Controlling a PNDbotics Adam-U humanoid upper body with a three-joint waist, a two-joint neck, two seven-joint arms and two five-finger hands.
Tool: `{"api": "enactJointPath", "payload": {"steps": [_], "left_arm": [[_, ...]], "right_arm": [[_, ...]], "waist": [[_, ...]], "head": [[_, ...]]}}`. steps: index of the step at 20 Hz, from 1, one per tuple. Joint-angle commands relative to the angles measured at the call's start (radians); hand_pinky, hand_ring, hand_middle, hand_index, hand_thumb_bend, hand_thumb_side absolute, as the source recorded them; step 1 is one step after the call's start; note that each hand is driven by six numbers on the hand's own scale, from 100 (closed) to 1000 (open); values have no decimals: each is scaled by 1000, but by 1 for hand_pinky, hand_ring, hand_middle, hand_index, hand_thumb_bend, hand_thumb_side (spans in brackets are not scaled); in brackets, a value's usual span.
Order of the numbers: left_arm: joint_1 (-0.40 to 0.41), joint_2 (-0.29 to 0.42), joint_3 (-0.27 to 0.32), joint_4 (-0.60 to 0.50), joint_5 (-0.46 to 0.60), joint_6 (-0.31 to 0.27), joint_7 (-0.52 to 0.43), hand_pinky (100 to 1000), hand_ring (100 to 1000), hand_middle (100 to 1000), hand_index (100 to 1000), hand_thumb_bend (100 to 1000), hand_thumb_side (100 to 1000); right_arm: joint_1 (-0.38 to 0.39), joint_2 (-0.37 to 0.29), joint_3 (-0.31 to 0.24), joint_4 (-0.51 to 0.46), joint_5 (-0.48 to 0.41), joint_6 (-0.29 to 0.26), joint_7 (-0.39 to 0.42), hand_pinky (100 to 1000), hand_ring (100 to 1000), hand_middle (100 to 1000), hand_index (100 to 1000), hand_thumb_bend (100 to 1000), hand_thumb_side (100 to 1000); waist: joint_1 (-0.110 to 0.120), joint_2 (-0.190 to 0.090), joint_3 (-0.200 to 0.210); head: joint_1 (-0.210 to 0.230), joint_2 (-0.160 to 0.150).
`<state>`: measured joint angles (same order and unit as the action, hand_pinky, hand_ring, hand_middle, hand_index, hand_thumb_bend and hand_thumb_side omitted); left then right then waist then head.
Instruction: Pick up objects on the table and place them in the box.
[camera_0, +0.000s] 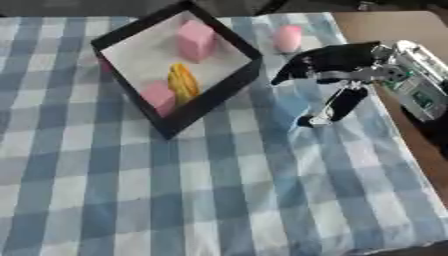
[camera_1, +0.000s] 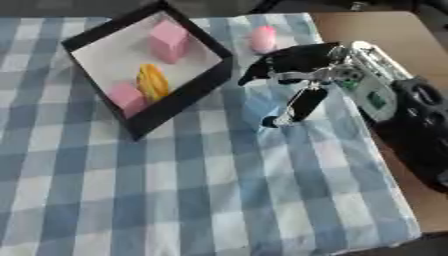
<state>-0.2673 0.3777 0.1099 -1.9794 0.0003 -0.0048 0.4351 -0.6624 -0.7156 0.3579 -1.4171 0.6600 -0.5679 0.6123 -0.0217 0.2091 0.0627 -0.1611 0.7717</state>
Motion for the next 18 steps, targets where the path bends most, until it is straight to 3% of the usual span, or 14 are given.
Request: {"api": "enactJointPath", "payload": {"steps": [1, 7, 18], "left_arm": [[-2, 20, 8, -18, -1, 3, -4, 895, 718, 690, 890, 100, 678], [-1, 16, 9, -16, -1, 4, -3, 895, 716, 688, 890, 100, 680], [0, 11, 8, -14, -4, 1, -9, 897, 714, 686, 889, 100, 683]], "right_arm": [[-9, -18, -8, 6, 20, -124, 106, 969, 912, 859, 938, 361, 538], [-9, -19, 4, 5, 32, -144, 117, 969, 913, 860, 944, 372, 544], [-16, -18, -3, 26, 57, -127, 87, 957, 901, 847, 932, 348, 526]], "waist": [[3, -12, 3], [9, -5, 6], [16, 19, 19]], "head": [[-7, -2], [-13, -2], [-24, -2]]}}
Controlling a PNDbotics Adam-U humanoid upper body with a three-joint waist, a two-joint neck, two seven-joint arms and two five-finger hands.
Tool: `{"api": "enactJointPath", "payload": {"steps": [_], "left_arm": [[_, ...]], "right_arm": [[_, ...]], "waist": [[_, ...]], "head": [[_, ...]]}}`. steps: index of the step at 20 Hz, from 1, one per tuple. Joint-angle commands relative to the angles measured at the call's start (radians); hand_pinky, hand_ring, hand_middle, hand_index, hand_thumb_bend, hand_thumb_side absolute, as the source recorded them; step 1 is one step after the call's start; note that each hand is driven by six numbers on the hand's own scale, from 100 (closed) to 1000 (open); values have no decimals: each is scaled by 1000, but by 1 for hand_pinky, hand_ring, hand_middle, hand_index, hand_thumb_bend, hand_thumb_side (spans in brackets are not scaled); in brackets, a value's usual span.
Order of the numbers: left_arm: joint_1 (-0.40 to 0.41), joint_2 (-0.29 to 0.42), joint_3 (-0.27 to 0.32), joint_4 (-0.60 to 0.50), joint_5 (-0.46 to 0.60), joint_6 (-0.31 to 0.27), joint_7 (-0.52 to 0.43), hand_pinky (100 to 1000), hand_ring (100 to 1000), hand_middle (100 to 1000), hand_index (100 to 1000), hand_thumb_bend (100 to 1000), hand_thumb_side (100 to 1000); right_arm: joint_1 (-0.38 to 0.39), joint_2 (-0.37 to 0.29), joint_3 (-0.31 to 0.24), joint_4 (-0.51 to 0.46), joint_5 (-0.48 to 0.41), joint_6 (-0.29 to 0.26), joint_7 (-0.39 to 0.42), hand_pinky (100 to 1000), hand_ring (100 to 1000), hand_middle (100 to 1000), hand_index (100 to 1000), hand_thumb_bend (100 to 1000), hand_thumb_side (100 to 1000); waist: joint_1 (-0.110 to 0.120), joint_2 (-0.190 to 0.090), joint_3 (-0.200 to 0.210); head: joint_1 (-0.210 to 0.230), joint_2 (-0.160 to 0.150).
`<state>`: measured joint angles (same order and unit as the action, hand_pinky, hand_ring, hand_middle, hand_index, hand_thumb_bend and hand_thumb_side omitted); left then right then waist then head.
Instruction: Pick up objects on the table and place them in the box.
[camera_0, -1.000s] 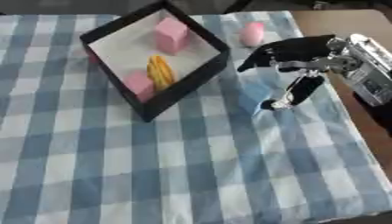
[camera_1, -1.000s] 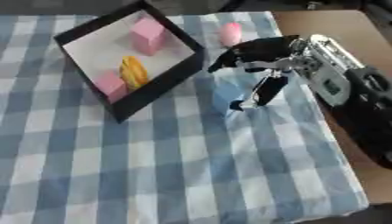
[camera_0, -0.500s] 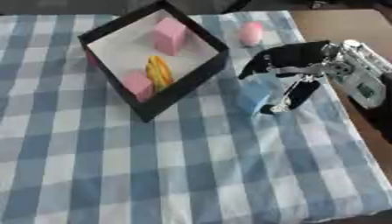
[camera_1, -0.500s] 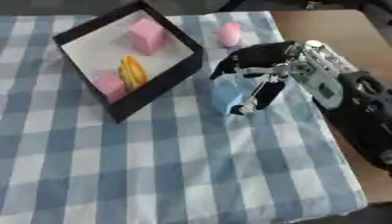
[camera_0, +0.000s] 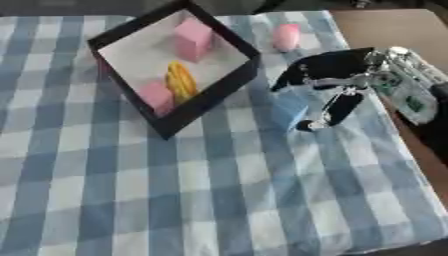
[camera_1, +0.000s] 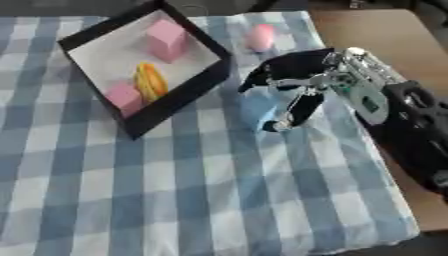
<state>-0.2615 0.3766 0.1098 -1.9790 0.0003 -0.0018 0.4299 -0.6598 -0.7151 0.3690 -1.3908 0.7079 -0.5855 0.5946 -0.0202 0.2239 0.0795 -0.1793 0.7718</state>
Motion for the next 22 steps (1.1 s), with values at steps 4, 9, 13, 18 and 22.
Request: {"api": "enactJointPath", "payload": {"steps": [4, 9, 13, 18, 22], "left_arm": [[-2, 13, 8, -13, -6, -2, -5, 897, 713, 684, 889, 100, 686], [1, 10, 8, -11, -8, -3, -8, 898, 713, 682, 889, 100, 687], [4, 9, 9, -10, -11, -4, -10, 898, 713, 680, 888, 100, 687], [5, 7, 9, -9, -12, -4, -11, 899, 712, 678, 888, 100, 688], [5, 5, 10, -9, -12, -5, -12, 899, 712, 676, 888, 100, 688]], "right_arm": [[-18, -20, -18, 9, 24, -106, 97, 946, 878, 834, 916, 345, 534], [-15, -21, -20, 23, 32, -104, 86, 925, 857, 813, 893, 312, 522], [-14, -23, -20, 28, 35, -103, 82, 924, 856, 812, 891, 295, 532], [-13, -25, -27, 36, 32, -96, 63, 906, 834, 792, 877, 233, 507], [-10, -23, -30, 53, 22, -88, 43, 892, 817, 766, 854, 171, 460]], "waist": [[15, 11, 6], [17, 17, 10], [18, 20, 14], [20, 24, 18], [22, 30, 22]], "head": [[-7, -2], [-13, -2], [-18, -2], [-29, -2], [-35, -2]]}}
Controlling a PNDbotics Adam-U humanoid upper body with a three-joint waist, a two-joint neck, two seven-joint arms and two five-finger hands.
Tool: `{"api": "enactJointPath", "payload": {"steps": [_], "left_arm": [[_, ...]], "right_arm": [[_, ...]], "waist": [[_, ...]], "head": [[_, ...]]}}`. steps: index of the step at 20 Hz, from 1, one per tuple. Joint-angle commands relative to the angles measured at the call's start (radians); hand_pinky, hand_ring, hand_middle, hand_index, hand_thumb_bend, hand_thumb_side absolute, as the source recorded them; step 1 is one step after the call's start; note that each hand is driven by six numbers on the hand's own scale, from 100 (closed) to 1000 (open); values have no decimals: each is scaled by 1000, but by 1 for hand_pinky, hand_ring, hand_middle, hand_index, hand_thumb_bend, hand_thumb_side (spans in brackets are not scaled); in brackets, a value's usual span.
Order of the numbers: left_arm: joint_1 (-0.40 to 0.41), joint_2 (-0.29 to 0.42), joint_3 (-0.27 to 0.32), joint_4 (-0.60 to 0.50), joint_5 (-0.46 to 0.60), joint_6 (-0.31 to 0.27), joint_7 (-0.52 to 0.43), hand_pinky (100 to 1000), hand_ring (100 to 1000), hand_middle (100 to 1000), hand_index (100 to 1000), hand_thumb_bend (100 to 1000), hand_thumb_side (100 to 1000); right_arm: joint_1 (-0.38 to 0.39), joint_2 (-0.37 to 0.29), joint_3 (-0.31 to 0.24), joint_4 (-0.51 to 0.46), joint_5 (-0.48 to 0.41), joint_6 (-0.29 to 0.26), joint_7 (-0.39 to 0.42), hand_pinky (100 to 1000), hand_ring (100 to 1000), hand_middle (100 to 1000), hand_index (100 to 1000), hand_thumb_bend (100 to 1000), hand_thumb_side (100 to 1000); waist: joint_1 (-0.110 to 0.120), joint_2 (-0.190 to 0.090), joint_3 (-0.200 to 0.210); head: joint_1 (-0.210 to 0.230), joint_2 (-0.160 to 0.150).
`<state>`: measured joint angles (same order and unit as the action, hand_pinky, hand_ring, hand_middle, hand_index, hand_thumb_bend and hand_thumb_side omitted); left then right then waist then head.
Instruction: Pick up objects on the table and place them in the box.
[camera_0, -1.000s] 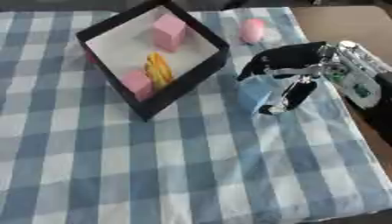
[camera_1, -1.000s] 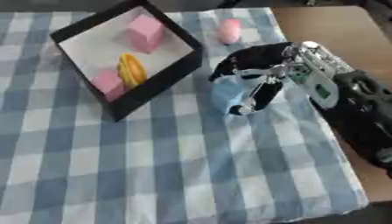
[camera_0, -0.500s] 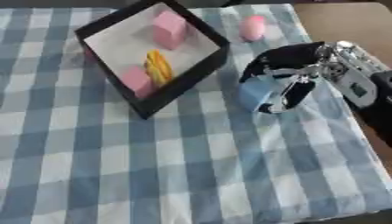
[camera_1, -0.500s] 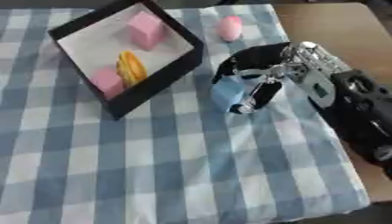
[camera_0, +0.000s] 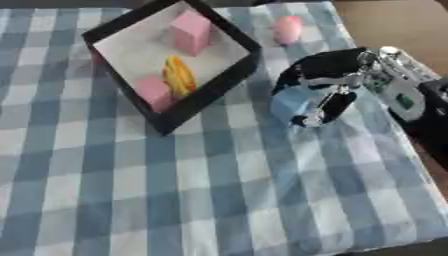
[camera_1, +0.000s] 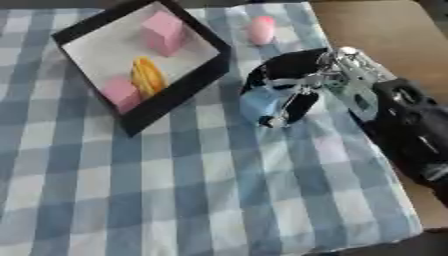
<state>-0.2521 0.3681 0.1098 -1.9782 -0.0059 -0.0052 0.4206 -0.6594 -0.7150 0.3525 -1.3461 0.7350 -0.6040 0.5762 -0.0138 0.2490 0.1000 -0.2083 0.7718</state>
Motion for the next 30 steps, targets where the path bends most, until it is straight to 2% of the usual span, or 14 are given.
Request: {"api": "enactJointPath", "payload": {"steps": [1, 6, 7, 12, 20, 24, 25, 26, 30], "left_arm": [[-4, 13, 10, -10, -6, -1, -3, 899, 712, 675, 888, 100, 689], [-2, 12, 11, -9, -7, -2, -4, 900, 712, 674, 888, 100, 688], [-3, 12, 11, -9, -7, -2, -4, 900, 712, 673, 888, 100, 688], [-2, 12, 11, -8, -8, -2, -4, 901, 712, 674, 888, 100, 688], [-4, 20, 7, -14, -10, -6, -7, 899, 714, 678, 888, 100, 679], [-3, 21, 4, -19, -16, -10, -8, 899, 716, 681, 888, 100, 674], [-3, 21, 3, -19, -20, -10, -8, 899, 717, 683, 888, 100, 674], [-2, 22, 3, -20, -24, -11, -8, 900, 717, 683, 888, 100, 671], [-16, 22, 2, -22, -26, -22, -5, 901, 724, 689, 888, 100, 661]], "right_arm": [[-10, -23, -13, 12, -10, -69, 58, 888, 810, 758, 848, 154, 451], [-10, -24, -14, 18, -25, -64, 50, 874, 787, 748, 840, 128, 433], [-9, -24, -15, 19, -29, -62, 48, 860, 769, 734, 825, 103, 414], [-11, -28, -21, 11, -74, -46, 21, 812, 695, 658, 751, 100, 361], [-23, -67, -40, -77, -165, 16, -116, 739, 577, 534, 596, 100, 287], [-28, -101, -44, -152, -211, 55, -169, 721, 553, 506, 561, 100, 273], [-29, -108, -45, -168, -222, 63, -178, 717, 550, 508, 558, 100, 538], [-32, -116, -49, -185, -233, 73, -188, 715, 548, 501, 555, 100, 269], [-47, -139, -57, -224, -265, 111, -206, 719, 548, 500, 553, 100, 266]], "waist": [[16, 6, 3], [18, 8, 3], [18, 8, 3], [18, 6, 0], [18, -4, 0], [16, -12, 5], [15, -13, 7], [13, -16, 7], [7, -30, 18]], "head": [[-7, -2], [-8, -2], [-9, -2], [-9, -2], [8, -2], [17, -2], [16, -2], [15, -2], [-3, -2]]}}
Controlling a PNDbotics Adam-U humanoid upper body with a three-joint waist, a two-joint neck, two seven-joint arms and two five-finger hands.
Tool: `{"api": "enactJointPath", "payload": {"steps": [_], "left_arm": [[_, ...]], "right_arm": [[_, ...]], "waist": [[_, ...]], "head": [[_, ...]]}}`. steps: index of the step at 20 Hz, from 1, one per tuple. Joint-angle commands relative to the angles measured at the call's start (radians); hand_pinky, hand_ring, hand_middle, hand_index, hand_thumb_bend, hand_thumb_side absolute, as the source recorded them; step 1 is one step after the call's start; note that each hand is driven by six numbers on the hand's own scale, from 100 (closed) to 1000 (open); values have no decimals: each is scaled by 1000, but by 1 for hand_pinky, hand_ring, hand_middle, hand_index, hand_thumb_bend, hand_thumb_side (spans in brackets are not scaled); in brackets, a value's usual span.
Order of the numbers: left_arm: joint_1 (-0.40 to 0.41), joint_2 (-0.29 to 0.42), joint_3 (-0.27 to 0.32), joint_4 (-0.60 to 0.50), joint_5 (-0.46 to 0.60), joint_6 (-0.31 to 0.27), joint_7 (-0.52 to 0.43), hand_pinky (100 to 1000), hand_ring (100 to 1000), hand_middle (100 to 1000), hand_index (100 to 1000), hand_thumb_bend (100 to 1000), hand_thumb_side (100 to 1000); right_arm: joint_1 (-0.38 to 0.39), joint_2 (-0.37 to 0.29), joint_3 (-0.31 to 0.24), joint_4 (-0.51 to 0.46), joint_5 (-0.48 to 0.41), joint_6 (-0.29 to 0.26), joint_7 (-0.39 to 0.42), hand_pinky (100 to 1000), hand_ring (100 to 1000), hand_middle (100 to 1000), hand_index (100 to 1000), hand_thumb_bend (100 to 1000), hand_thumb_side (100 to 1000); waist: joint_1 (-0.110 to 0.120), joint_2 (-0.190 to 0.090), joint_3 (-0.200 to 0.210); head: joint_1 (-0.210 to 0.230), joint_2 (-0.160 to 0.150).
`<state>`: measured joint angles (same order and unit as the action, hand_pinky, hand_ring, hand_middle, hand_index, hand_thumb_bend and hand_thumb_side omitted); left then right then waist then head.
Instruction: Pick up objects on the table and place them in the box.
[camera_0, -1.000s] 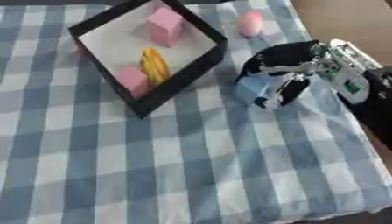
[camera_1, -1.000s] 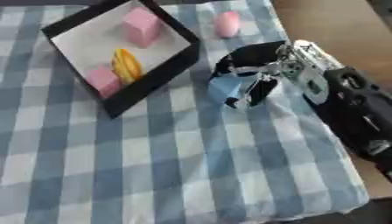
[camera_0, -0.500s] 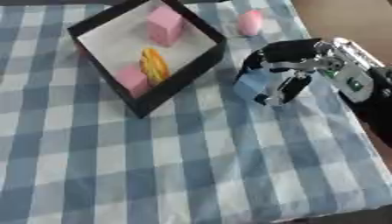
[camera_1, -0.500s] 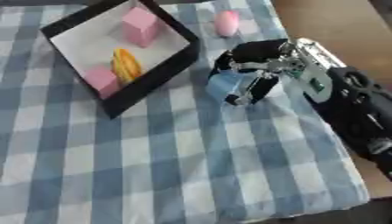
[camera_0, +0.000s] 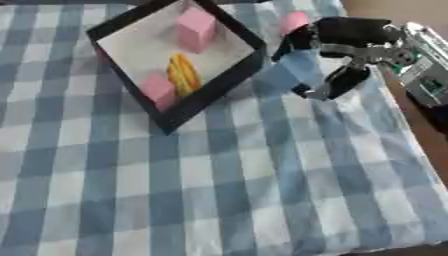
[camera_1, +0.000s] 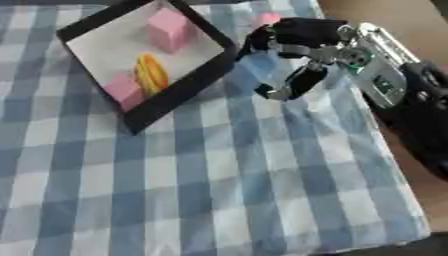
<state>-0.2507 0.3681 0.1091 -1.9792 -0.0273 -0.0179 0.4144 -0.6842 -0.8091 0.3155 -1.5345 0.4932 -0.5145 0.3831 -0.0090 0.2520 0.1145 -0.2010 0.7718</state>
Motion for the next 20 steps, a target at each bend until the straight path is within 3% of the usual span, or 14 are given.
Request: {"api": "enactJointPath", "payload": {"steps": [1, 5, 10, 20], "left_arm": [[-23, 20, 4, -21, -3, -13, 3, 901, 725, 689, 886, 100, 659], [-43, 43, 19, -21, -2, -48, 22, 904, 730, 693, 886, 100, 647], [-43, 59, 12, -21, -14, -63, 16, 909, 726, 691, 885, 100, 644], [-62, 56, 8, -21, -36, -81, 34, 911, 732, 695, 885, 100, 648]], "right_arm": [[-27, -47, -21, -37, -29, 31, -16, 718, 548, 499, 552, 100, 265], [-75, -25, -18, -17, -48, 79, -27, 714, 542, 495, 546, 100, 224], [-86, 1, 2, 11, 3, 113, -47, 718, 547, 501, 552, 100, 267], [-91, 14, -7, 75, 51, 144, -117, 713, 541, 493, 544, 100, 241]], "waist": [[1, -38, 9], [1, -35, 14], [-16, -43, 84], [-46, -54, 167]], "head": [[-14, -2], [-32, -2], [-70, -2], [-142, -2]]}}
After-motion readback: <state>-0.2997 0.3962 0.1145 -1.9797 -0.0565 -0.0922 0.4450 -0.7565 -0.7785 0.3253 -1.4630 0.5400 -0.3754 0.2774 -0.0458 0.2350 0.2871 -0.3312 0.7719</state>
